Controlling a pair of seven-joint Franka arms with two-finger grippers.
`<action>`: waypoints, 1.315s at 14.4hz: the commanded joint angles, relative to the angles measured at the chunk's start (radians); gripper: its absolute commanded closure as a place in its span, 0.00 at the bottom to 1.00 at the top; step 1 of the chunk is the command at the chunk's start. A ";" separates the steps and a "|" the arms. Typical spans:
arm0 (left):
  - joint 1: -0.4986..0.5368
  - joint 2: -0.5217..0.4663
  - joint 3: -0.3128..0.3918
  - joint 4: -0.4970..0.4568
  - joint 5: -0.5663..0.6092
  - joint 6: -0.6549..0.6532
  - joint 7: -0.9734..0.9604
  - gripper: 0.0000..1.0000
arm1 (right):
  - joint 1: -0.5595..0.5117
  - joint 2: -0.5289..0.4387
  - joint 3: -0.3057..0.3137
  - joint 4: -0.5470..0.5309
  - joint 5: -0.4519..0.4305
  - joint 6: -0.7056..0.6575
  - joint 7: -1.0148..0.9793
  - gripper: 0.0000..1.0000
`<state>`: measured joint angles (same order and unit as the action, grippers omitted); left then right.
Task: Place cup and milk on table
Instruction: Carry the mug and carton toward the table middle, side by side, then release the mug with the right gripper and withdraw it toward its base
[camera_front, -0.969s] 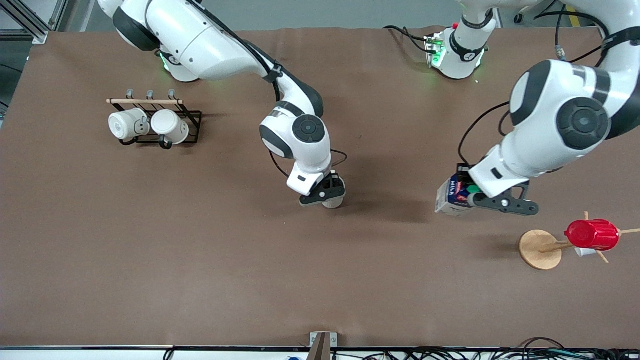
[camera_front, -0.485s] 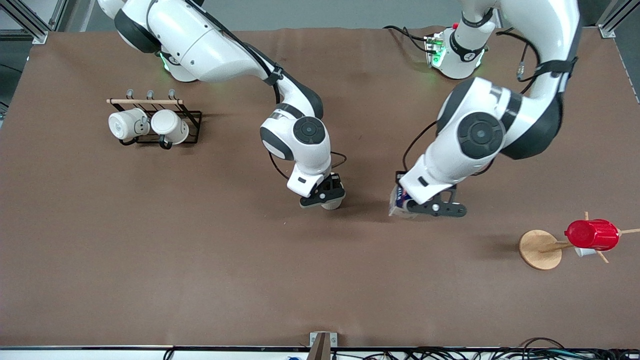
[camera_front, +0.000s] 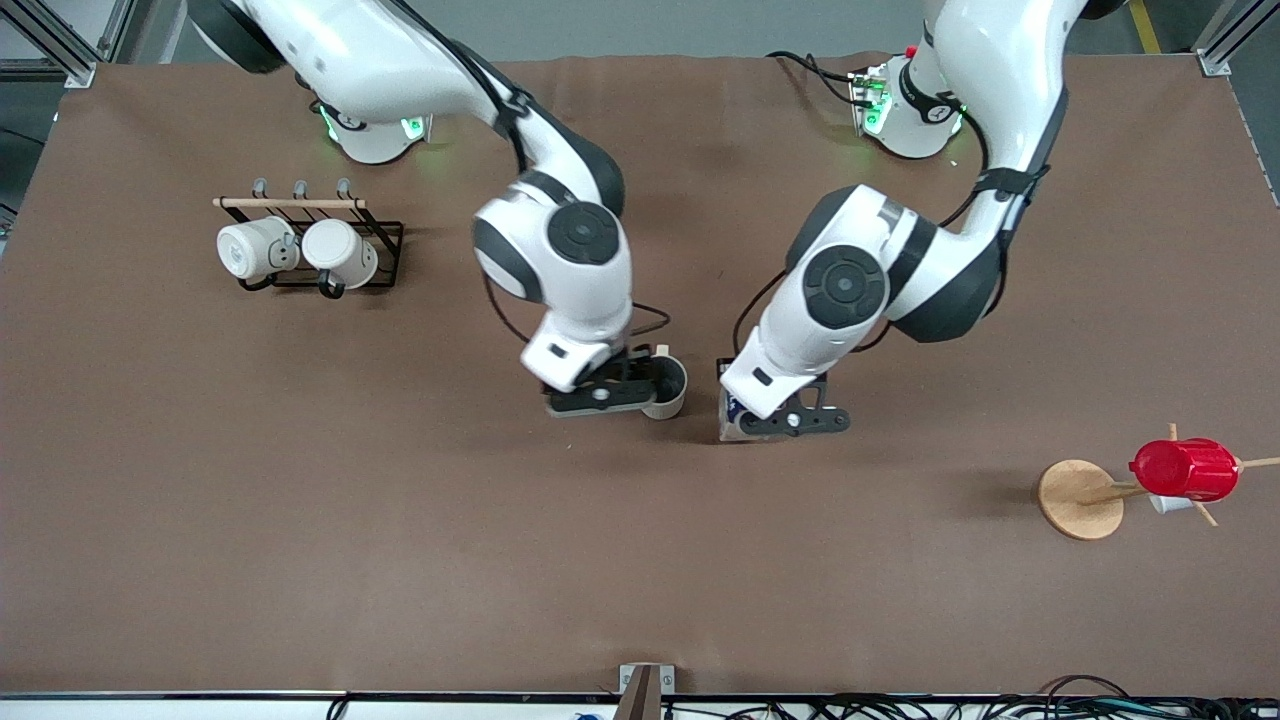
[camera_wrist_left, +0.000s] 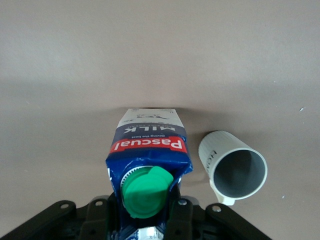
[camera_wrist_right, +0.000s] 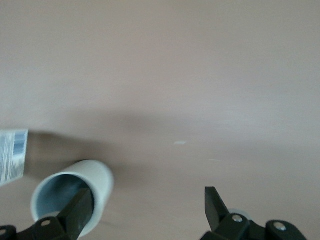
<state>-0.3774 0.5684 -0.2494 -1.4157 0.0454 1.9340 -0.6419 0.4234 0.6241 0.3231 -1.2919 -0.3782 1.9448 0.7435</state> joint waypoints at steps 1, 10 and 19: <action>-0.029 0.018 0.005 0.024 -0.006 -0.003 -0.054 0.69 | -0.134 -0.196 0.014 -0.116 -0.010 -0.066 0.028 0.00; -0.070 0.056 0.005 0.021 -0.007 0.003 -0.070 0.66 | -0.480 -0.506 -0.088 -0.202 0.198 -0.230 -0.253 0.00; -0.074 0.051 0.004 0.021 -0.030 0.005 -0.068 0.48 | -0.506 -0.621 -0.328 -0.179 0.367 -0.451 -0.552 0.00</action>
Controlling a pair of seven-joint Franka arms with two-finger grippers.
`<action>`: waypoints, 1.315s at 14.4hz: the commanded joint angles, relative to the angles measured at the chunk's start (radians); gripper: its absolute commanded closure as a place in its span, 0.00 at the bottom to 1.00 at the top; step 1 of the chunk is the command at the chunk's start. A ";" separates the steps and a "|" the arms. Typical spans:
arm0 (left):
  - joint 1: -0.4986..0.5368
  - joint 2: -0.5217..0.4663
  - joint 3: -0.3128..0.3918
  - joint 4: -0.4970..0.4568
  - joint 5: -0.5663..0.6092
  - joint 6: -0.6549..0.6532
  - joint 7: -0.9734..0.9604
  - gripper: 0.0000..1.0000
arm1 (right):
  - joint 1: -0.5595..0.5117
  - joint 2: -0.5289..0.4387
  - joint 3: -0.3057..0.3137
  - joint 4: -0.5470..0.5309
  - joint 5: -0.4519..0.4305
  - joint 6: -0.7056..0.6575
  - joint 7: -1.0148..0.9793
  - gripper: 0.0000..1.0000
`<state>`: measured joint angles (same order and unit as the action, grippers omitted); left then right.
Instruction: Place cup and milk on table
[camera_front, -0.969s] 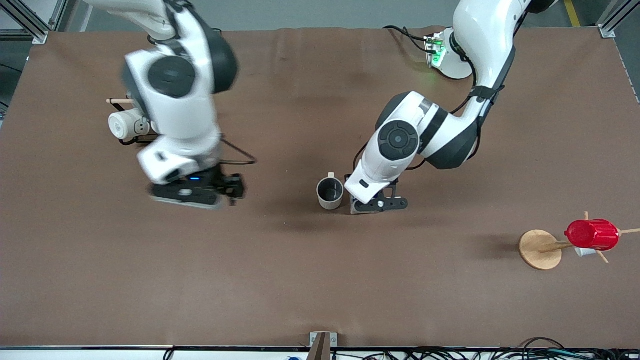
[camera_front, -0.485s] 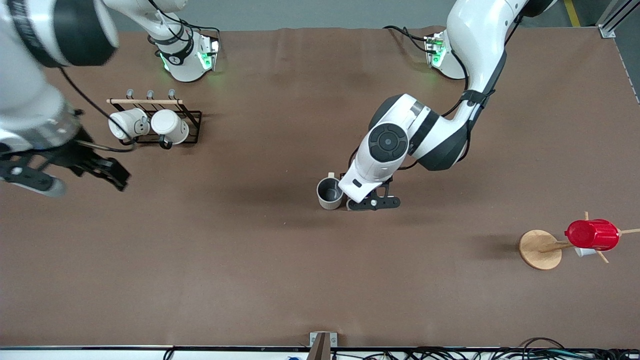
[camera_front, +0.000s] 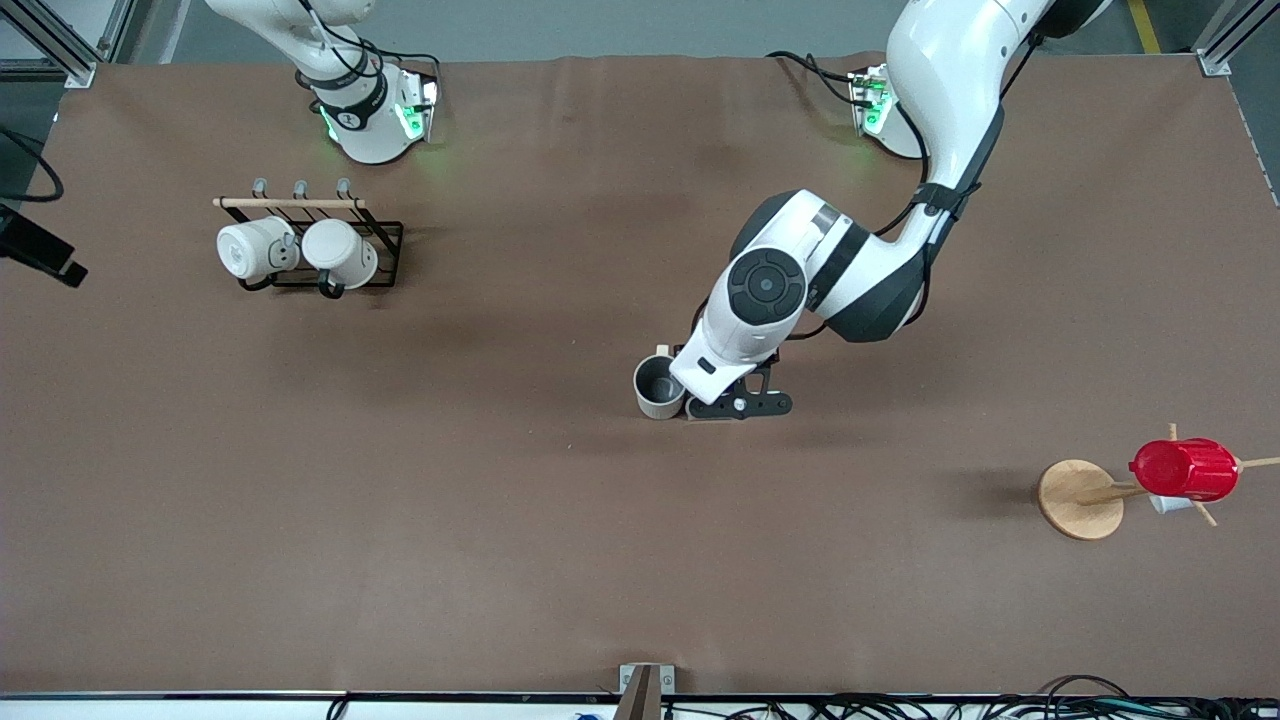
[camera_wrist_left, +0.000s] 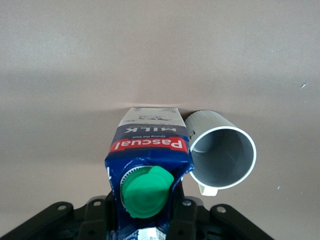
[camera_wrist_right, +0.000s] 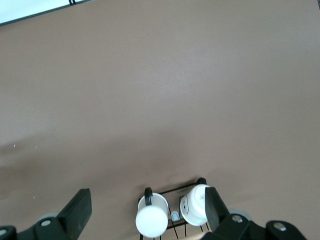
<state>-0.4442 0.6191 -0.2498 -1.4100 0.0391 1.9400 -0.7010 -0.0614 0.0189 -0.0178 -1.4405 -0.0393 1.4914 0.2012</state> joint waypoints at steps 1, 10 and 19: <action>-0.005 0.001 0.004 0.016 -0.024 -0.001 -0.009 0.26 | -0.021 -0.014 0.015 -0.031 0.036 0.012 -0.016 0.00; 0.180 -0.244 0.021 0.017 0.166 -0.168 0.172 0.00 | -0.006 -0.013 0.015 -0.026 0.053 0.012 -0.020 0.00; 0.447 -0.521 0.014 0.009 0.082 -0.404 0.474 0.00 | -0.009 -0.013 0.013 -0.026 0.052 0.004 -0.097 0.00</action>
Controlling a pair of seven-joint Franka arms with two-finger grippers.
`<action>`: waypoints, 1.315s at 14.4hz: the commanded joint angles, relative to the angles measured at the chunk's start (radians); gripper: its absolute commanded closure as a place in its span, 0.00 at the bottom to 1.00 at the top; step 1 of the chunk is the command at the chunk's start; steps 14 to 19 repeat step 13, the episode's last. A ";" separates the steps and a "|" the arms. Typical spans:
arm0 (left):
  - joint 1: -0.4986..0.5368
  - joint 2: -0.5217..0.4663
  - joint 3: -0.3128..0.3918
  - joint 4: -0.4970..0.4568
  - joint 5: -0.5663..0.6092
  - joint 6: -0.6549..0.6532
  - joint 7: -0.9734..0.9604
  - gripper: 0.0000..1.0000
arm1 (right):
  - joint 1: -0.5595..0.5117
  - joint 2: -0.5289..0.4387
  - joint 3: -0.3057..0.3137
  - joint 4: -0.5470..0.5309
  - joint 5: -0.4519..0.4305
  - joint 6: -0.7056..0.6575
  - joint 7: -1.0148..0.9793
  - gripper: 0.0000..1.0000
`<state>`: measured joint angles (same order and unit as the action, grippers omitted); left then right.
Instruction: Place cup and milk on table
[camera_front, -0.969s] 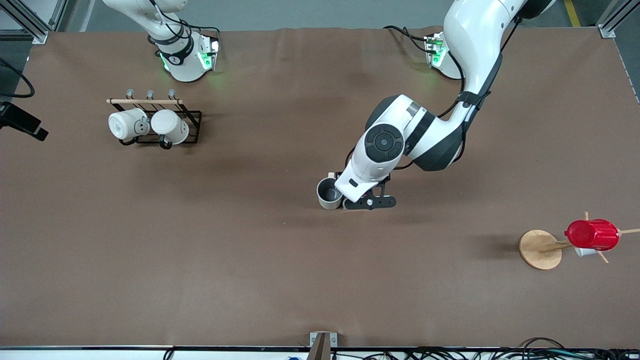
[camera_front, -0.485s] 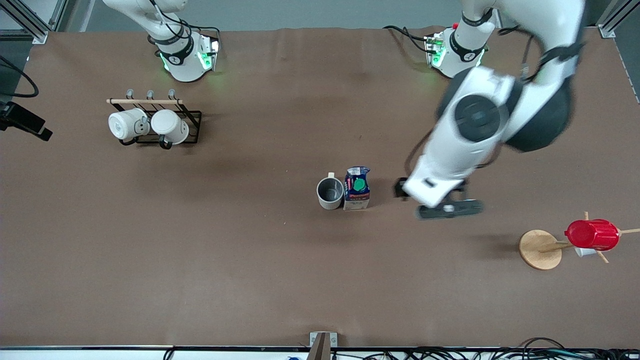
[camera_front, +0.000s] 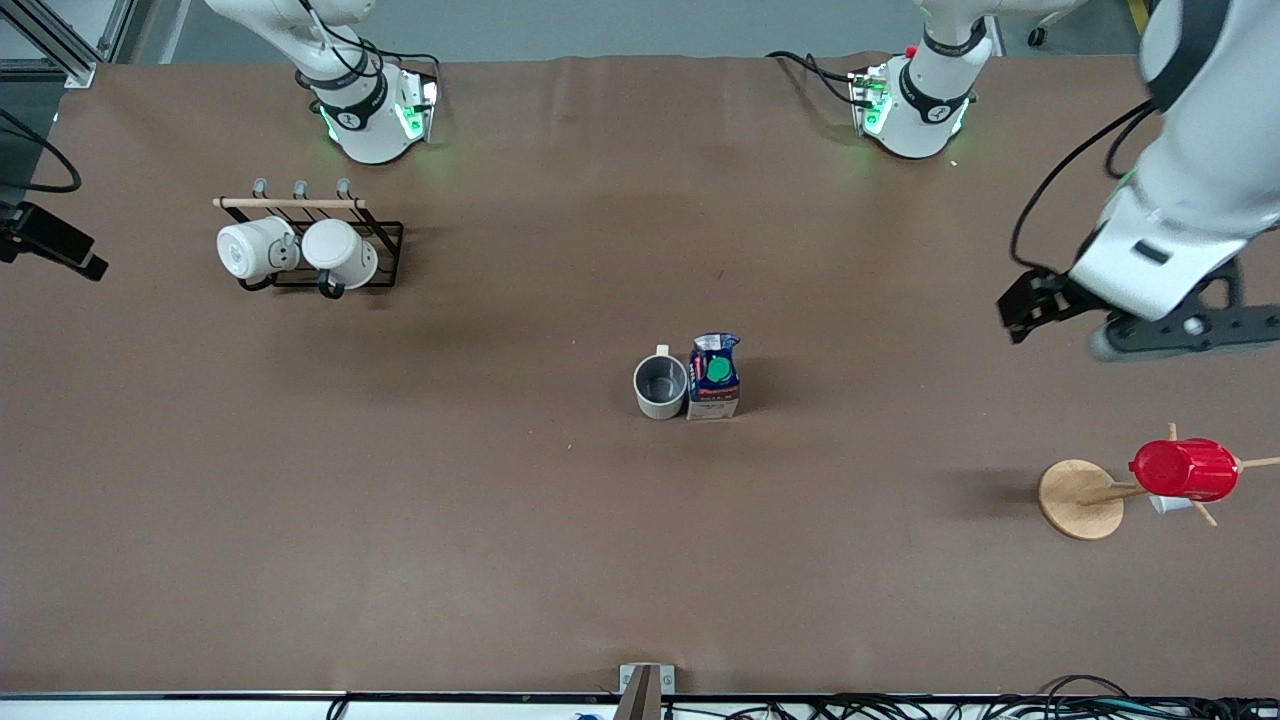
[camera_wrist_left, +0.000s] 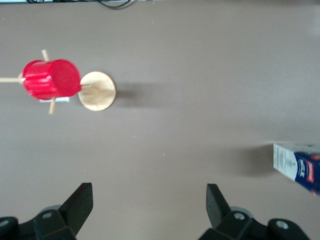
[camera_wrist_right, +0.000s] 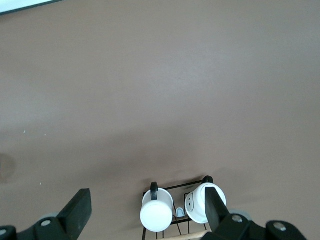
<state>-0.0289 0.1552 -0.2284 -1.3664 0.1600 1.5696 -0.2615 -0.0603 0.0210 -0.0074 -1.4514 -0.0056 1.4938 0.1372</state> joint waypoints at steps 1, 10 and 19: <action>0.046 -0.072 -0.009 -0.039 -0.051 -0.048 0.051 0.00 | -0.009 -0.015 0.001 -0.015 0.018 0.000 -0.036 0.00; -0.042 -0.246 0.176 -0.212 -0.165 -0.086 0.245 0.00 | 0.002 -0.015 -0.003 -0.010 0.013 0.002 -0.034 0.00; -0.092 -0.246 0.213 -0.209 -0.146 -0.092 0.242 0.00 | 0.000 -0.013 -0.005 -0.010 0.013 0.000 -0.036 0.00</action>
